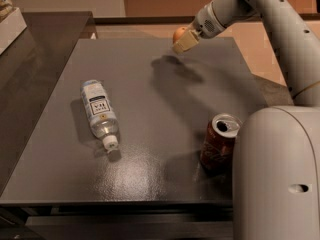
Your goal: Pick orange
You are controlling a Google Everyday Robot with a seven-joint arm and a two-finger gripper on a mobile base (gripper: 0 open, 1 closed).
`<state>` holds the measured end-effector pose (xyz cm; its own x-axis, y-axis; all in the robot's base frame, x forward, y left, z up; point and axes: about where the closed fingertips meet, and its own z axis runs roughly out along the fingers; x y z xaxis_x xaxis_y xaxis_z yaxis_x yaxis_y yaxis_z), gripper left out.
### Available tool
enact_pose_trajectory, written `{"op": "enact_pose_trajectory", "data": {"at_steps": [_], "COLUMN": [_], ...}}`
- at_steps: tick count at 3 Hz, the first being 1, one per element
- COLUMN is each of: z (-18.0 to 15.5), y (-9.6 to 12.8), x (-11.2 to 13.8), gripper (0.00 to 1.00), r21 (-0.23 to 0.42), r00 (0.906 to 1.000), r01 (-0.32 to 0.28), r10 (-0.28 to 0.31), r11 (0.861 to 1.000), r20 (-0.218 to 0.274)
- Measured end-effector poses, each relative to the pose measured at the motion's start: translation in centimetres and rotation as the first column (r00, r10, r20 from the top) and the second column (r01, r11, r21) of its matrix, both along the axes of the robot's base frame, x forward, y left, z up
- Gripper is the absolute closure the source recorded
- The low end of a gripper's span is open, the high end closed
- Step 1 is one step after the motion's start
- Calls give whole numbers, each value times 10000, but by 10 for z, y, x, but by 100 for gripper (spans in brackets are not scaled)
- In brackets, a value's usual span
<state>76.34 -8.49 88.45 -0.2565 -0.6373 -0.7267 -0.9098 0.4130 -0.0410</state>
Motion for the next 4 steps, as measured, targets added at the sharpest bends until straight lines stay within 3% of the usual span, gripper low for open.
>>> {"op": "enact_pose_trajectory", "data": {"at_steps": [2, 4], "z": [54, 95], "y": [19, 38], "x": [-45, -78], "gripper": [100, 100], "r21": [109, -110], "r00": [9937, 9730], "r01": [-1024, -2185], "r10": [1018, 2187], "r11": [9947, 9758], "r20": [460, 737]}}
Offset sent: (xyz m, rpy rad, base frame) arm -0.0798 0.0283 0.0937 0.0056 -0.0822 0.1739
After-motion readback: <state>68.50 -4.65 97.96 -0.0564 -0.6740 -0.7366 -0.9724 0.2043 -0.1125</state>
